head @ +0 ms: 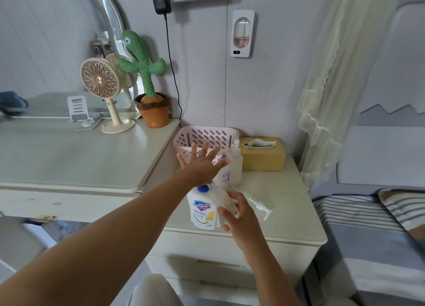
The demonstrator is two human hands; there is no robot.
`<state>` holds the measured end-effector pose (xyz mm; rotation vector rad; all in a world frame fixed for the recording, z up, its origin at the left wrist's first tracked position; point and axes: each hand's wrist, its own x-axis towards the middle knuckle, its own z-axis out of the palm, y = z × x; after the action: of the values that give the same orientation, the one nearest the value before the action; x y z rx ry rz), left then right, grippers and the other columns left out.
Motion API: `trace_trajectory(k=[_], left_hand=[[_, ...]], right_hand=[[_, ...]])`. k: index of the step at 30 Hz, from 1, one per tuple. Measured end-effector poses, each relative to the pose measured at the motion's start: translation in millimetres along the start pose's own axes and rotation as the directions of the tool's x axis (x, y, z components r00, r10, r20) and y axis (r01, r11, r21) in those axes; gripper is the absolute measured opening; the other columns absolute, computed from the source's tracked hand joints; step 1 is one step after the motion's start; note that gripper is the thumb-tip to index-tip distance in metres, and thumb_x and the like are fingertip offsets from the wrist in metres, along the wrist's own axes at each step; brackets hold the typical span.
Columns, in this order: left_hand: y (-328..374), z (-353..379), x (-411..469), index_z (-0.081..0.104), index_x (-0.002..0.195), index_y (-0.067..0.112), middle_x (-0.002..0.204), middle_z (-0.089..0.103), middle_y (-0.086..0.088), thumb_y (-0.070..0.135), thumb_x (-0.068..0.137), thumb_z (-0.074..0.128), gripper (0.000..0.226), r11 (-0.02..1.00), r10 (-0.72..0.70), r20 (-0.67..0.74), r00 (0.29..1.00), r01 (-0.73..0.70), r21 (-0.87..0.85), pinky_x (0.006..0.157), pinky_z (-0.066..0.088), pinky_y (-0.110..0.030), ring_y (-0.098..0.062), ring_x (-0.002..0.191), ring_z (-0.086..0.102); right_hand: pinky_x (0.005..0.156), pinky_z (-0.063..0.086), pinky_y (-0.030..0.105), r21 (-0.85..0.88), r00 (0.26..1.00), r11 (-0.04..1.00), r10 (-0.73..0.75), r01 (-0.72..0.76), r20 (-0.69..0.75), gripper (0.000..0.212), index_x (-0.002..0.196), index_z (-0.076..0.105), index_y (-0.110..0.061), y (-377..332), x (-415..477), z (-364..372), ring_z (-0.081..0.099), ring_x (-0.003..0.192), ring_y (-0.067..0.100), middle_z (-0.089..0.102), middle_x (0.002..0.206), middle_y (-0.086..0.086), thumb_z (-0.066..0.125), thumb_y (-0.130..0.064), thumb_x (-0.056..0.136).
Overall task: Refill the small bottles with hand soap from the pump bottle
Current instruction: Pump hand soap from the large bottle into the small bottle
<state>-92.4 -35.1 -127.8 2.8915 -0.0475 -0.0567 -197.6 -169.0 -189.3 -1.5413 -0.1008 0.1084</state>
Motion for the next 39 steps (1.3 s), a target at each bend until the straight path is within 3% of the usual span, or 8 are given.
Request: trace_trajectory(k=[4, 12, 27, 35, 39], left_hand=[[-0.1, -2.9, 3.4, -0.002, 0.147, 0.045, 0.156, -0.02, 0.006, 0.071, 0.088, 0.013, 0.066, 0.999, 0.026, -0.032, 0.999, -0.025, 0.032, 0.102, -0.021, -0.063, -0.026, 0.141, -0.025], [-1.1, 2.8, -3.4, 0.01, 0.146, 0.046, 0.158, -0.009, 0.008, 0.071, 0.089, 0.016, 0.063, 0.999, 0.013, -0.012, 1.0, -0.014, -0.032, 0.105, -0.016, -0.064, -0.024, 0.143, -0.019], [3.1, -3.8, -8.5, 0.01, 0.148, 0.042, 0.158, -0.01, 0.007, 0.065, 0.092, 0.015, 0.06, 0.999, 0.035, -0.002, 0.999, -0.035, -0.033, 0.106, -0.015, -0.064, -0.025, 0.143, -0.018], [1.9, -1.2, -6.4, 0.01, 0.147, 0.045, 0.158, -0.008, 0.007, 0.072, 0.087, 0.015, 0.066, 0.999, 0.001, 0.016, 1.0, 0.0, -0.049, 0.104, -0.016, -0.065, -0.025, 0.143, -0.018], [8.2, -10.6, -12.7, 0.007, 0.149, 0.038, 0.157, -0.012, 0.005, 0.062, 0.094, 0.016, 0.061, 0.998, 0.062, 0.024, 0.998, -0.062, 0.006, 0.105, -0.018, -0.059, -0.025, 0.143, -0.018]], right_hand=[[0.058, 0.05, 0.014, -0.003, 1.0, 1.0, -0.016, 0.016, 0.009, 0.033, 0.117, 0.049, -0.026, -2.7, -1.2, -0.7, 0.061, 0.098, 0.009, 0.061, 0.113, -0.001, 0.061, -0.014, 0.089], [0.057, 0.049, 0.015, -0.002, 1.0, 1.0, 0.005, -0.005, -0.001, 0.033, 0.118, 0.05, -0.022, 3.4, -0.8, 2.4, 0.061, 0.092, 0.009, 0.062, 0.111, 0.0, 0.062, -0.013, 0.089], [0.057, 0.049, 0.015, 0.005, 1.0, 1.0, -0.004, 0.004, 0.01, 0.034, 0.119, 0.05, -0.021, 1.2, -1.2, 0.8, 0.061, 0.09, 0.009, 0.062, 0.111, 0.001, 0.062, -0.013, 0.089], [0.055, 0.048, 0.015, 0.008, 1.0, 1.0, 0.01, -0.01, -0.002, 0.034, 0.119, 0.051, -0.02, 1.0, -2.7, 2.0, 0.061, 0.085, 0.006, 0.063, 0.109, 0.002, 0.061, -0.01, 0.089], [0.056, 0.049, 0.015, 0.014, 1.0, 1.0, -0.01, 0.01, 0.007, 0.035, 0.12, 0.05, -0.021, -2.0, -4.5, -0.2, 0.061, 0.088, 0.006, 0.062, 0.109, -0.002, 0.062, -0.012, 0.089]])
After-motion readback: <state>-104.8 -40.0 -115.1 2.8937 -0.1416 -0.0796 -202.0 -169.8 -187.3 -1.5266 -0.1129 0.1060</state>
